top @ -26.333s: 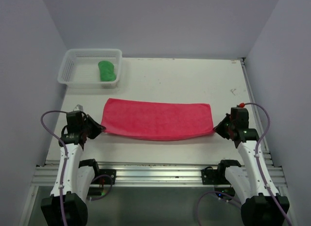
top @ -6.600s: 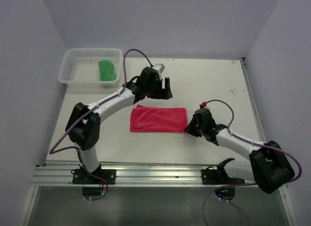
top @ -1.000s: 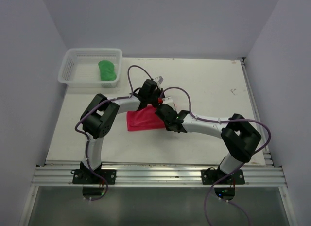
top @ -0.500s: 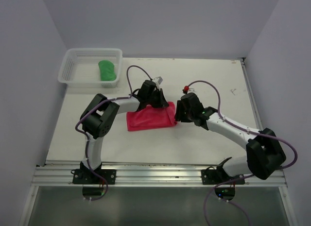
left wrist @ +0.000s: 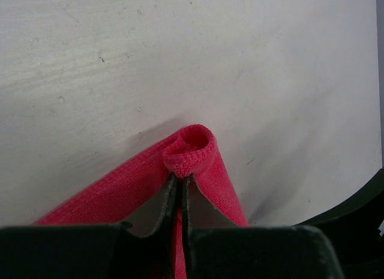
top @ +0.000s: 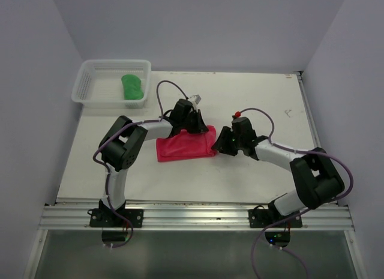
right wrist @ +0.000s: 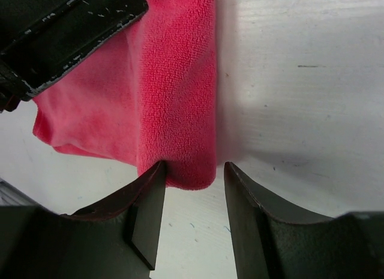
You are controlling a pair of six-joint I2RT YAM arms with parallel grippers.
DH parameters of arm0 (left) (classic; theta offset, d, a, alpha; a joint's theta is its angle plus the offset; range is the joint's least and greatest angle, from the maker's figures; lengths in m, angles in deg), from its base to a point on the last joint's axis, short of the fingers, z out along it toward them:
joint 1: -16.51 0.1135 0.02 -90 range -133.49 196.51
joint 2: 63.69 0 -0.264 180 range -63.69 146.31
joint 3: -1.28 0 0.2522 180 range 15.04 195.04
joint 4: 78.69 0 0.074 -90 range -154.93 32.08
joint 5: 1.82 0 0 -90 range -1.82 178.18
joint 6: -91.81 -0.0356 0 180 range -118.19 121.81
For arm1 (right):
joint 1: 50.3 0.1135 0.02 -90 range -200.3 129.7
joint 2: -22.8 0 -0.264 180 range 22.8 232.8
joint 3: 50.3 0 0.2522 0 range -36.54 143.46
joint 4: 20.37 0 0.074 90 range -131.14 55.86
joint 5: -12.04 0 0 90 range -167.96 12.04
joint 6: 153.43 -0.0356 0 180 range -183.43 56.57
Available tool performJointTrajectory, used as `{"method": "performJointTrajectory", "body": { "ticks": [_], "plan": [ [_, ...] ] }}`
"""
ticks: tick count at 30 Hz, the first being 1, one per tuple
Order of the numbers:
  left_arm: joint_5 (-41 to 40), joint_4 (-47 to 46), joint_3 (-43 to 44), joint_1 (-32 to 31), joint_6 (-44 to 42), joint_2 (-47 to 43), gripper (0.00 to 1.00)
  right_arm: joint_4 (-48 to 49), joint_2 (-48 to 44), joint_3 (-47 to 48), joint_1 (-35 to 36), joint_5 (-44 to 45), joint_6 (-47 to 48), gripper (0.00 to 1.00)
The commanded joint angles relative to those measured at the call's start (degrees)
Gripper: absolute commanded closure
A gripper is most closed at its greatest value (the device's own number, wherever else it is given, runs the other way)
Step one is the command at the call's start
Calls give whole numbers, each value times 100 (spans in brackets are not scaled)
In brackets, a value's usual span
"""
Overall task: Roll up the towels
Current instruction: Roll the towel
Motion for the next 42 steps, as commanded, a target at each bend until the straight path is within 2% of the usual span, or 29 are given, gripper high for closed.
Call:
{"method": "performJointTrajectory", "body": {
  "ticks": [1, 6, 8, 12, 13, 16, 20, 27, 31, 35, 42],
  "plan": [
    [-60, -70, 16, 62, -152, -123, 96, 634, 155, -69, -4, -366, -233, 53],
    [-279, 88, -10, 71, -205, -194, 96, 828, 244, -254, -13, -463, -321, 54],
    [-411, 106, -149, 71, -152, -281, 100, 916, 270, -316, -13, -542, -409, 56],
    [-623, -105, -379, 80, -29, -431, 100, 1004, 305, -439, -4, -595, -410, 63],
    [-614, -44, -362, 80, -55, -414, 100, 1030, 314, -448, 4, -612, -392, 71],
    [-588, 36, -256, 106, -99, -352, 100, 1118, 393, -492, -4, -796, -348, 88],
    [-474, 18, -177, 124, -99, -326, 100, 1215, 367, -544, 4, -841, -243, 100],
    [-447, 185, -36, 124, -152, -369, 96, 899, 192, -386, -4, -569, 30, 100],
    [-438, 282, -36, 132, -187, -510, 91, 277, -229, -299, 40, 176, 503, 100],
    [-52, 194, -1, 150, -73, -563, 86, -112, -503, -202, 145, 696, 864, 100],
    [247, 150, 157, 150, 24, -624, 80, -586, -688, 53, 680, 1609, 1374, 100]
  ]
}}
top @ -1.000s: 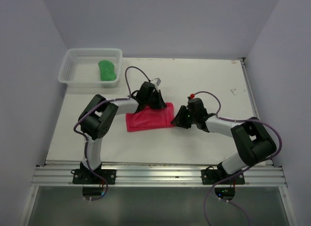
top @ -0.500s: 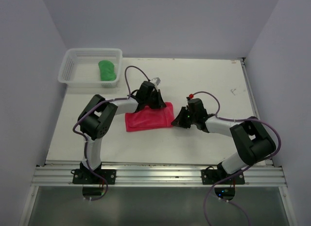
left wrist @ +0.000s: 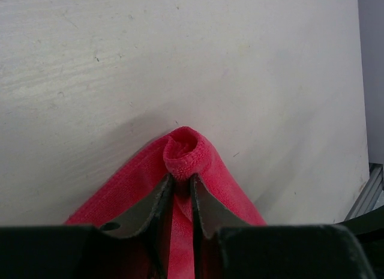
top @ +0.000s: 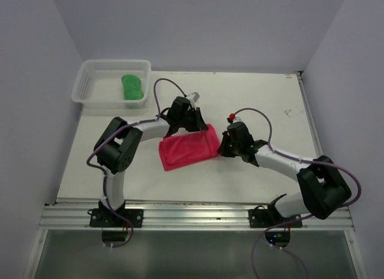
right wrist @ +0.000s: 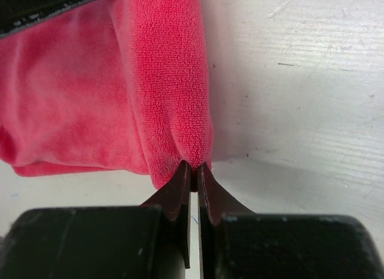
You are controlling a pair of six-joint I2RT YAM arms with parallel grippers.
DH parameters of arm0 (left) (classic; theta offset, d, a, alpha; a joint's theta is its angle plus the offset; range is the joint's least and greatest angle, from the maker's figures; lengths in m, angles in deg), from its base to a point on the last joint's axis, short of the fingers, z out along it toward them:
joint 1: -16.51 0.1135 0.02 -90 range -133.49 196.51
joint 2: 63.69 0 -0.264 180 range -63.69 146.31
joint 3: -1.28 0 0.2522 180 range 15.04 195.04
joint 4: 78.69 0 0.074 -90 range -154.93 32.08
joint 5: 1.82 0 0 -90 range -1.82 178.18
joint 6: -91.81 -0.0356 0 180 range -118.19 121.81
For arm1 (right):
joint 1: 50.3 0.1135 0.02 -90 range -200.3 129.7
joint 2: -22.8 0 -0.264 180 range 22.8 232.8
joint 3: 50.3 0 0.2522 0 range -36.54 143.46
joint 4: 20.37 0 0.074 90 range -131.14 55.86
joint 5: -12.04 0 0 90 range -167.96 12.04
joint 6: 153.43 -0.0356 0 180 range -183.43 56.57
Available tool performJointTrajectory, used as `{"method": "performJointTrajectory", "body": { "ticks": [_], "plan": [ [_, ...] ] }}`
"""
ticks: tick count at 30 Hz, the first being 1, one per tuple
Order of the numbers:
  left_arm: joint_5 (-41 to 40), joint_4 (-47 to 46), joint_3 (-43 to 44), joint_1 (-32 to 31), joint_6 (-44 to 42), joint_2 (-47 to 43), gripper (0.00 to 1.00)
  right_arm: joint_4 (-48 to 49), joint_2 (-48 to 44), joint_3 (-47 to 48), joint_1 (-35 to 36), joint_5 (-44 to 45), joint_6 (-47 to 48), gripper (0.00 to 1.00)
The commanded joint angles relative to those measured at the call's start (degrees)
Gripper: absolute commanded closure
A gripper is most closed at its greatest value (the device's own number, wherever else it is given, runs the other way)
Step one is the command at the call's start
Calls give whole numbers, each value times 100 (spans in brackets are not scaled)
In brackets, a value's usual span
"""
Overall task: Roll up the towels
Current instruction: Roll the towel
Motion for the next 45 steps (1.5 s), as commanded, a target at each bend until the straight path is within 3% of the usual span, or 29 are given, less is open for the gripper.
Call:
{"method": "performJointTrajectory", "body": {
  "ticks": [1, 7, 12, 22, 45],
  "plan": [
    [164, 14, 249, 95, 17, -325, 79, -602, -187, 322, 272, 870, 526, 100],
    [-108, 541, 214, 95, -80, -483, 76, -840, -152, 410, 624, 1555, 870, 100],
    [-442, 946, 74, 131, -132, -738, 75, -779, -161, 287, 660, 1636, 808, 100],
    [208, 709, 337, 183, 184, -976, 72, -603, -47, 304, 1107, 2461, 922, 100],
    [683, 524, -59, 500, 246, -1107, 73, -2097, 1526, 1860, 2706, 5501, 1450, 100]
  ]
}}
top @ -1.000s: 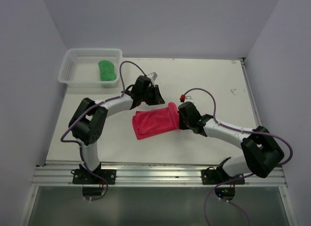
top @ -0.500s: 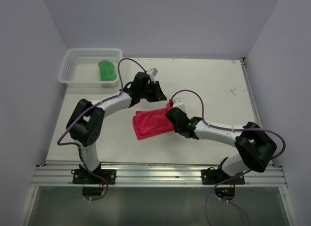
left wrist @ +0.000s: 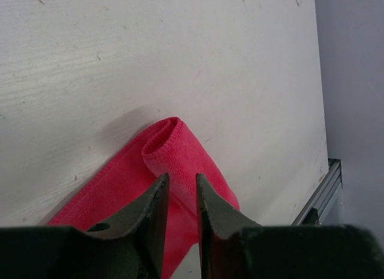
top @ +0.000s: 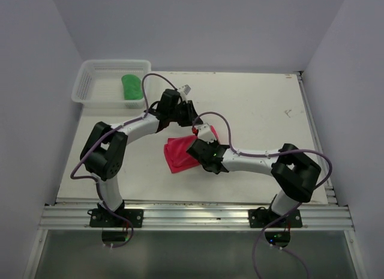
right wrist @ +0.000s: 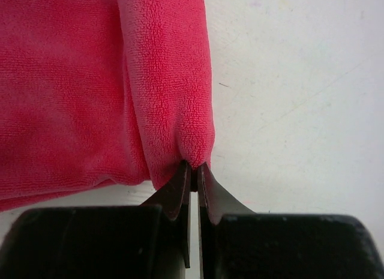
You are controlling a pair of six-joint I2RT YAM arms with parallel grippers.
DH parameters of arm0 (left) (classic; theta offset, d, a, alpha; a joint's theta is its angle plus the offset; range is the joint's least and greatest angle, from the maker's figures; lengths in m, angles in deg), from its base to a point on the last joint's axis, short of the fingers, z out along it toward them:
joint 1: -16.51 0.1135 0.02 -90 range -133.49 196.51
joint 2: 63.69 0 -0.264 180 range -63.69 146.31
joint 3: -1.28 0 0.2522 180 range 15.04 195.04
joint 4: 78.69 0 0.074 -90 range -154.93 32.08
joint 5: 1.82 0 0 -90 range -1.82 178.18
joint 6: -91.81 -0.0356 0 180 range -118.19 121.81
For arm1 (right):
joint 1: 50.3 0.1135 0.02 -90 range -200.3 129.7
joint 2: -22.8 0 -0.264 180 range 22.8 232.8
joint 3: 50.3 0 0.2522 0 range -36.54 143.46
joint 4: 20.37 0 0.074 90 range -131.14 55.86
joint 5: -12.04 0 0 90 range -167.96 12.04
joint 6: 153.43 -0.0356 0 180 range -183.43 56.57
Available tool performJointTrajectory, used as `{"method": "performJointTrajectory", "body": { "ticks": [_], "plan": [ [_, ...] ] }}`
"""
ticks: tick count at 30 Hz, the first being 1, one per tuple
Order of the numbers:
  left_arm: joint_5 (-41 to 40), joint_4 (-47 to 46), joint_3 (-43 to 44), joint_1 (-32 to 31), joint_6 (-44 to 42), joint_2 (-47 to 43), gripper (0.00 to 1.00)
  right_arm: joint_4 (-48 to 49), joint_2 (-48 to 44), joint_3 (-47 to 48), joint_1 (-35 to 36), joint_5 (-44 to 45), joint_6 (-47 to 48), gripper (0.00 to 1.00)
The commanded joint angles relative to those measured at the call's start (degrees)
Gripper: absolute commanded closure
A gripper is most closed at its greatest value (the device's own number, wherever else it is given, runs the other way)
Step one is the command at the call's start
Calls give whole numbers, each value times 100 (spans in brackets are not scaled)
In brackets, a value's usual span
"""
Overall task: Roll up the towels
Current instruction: Roll the towel
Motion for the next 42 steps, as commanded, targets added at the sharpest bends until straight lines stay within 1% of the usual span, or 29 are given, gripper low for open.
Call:
{"method": "performJointTrajectory", "body": {
  "ticks": [1, 12, 16, 20, 28, 29, 30, 36, 42],
  "plan": [
    [196, -177, -91, 152, 3, -320, 73, -342, 215, 389, 237, 838, 156, 100],
    [55, 271, -39, 205, -287, -549, 73, -685, 1138, 847, 677, 935, 209, 100],
    [81, 262, -65, 205, -305, -602, 73, -650, 1244, 864, 712, 962, 235, 100],
    [186, 245, -56, 196, -401, -663, 75, -615, 1411, 1005, 826, 971, 419, 100],
    [424, 122, -179, 152, -551, -663, 77, -571, 1771, 1286, 1002, 848, 745, 100],
    [493, 122, -205, 135, -594, -655, 77, -580, 1867, 1321, 1011, 848, 789, 100],
    [538, -70, -214, 126, -612, -637, 77, -588, 1911, 1347, 1020, 856, 911, 100],
    [907, -221, -276, 30, -735, -426, 78, -816, 2263, 1637, 1064, 848, 1105, 100],
    [986, -81, -127, -102, -955, -22, 78, -993, 2518, 1875, 1064, 777, 1106, 100]
  ]
}}
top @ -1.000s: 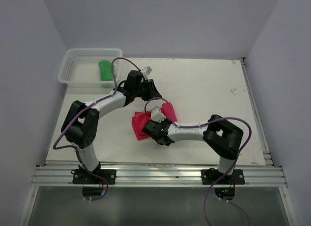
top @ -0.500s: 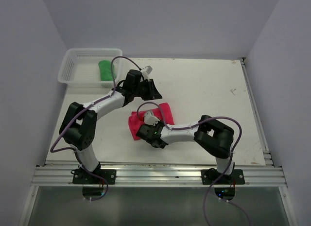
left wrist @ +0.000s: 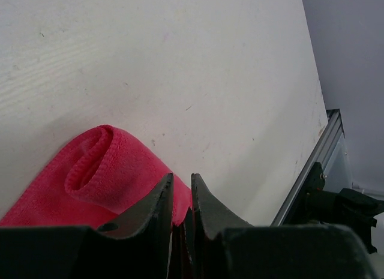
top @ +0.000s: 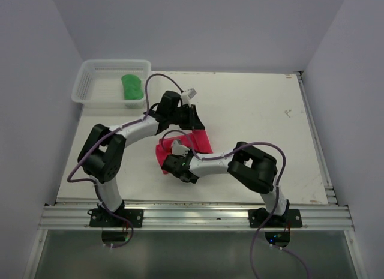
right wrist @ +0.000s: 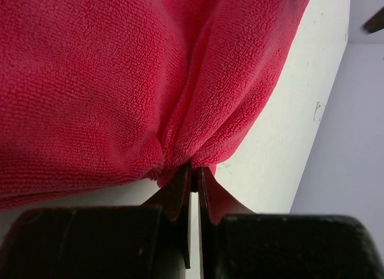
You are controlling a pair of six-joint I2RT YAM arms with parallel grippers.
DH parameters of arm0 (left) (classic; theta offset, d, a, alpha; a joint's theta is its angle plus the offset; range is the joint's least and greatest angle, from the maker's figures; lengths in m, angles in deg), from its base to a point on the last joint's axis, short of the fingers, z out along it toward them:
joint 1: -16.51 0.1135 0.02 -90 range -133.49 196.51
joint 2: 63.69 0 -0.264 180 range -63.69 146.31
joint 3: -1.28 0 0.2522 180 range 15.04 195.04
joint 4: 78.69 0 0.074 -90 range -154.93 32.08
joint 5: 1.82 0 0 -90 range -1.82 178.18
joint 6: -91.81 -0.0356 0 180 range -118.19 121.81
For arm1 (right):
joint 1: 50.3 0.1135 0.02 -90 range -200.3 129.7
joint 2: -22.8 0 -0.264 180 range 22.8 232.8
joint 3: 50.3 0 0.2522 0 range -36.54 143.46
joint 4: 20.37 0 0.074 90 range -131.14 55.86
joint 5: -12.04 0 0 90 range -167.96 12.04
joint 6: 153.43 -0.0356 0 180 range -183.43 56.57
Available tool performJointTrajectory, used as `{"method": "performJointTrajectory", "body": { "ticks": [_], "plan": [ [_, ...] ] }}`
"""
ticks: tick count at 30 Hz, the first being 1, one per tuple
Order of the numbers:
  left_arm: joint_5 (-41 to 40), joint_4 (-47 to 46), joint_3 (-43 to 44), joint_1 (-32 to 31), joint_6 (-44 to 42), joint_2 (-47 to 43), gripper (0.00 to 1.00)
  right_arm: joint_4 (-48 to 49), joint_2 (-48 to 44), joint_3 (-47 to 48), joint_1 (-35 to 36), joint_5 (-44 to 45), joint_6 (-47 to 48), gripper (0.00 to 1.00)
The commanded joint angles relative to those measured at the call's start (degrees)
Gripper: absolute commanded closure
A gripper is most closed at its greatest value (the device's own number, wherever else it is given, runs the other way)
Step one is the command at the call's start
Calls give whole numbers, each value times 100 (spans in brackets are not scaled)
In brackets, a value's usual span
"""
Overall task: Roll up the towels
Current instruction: Roll the towel
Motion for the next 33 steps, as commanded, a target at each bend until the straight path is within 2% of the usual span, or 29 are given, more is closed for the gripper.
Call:
{"method": "performJointTrajectory", "body": {
  "ticks": [1, 18, 24, 28, 33],
  "plan": [
    [210, -107, 116, -74, -286, 325, 79, 8, 245, 188, 43, -348, -53, 100],
    [-413, -133, 406, -83, -453, 1257, 81, 43, 229, 135, 43, -691, -290, 100],
    [-616, -291, 169, -74, -506, 1354, 83, 333, -535, -242, 43, -946, -570, 84],
    [-660, -615, -129, -74, -428, 1328, 86, 500, -1299, -462, 35, -832, -922, 68],
    [-695, -695, -244, -74, -410, 1328, 88, 728, -2065, -822, 26, -1156, -1265, 58]
  ]
}}
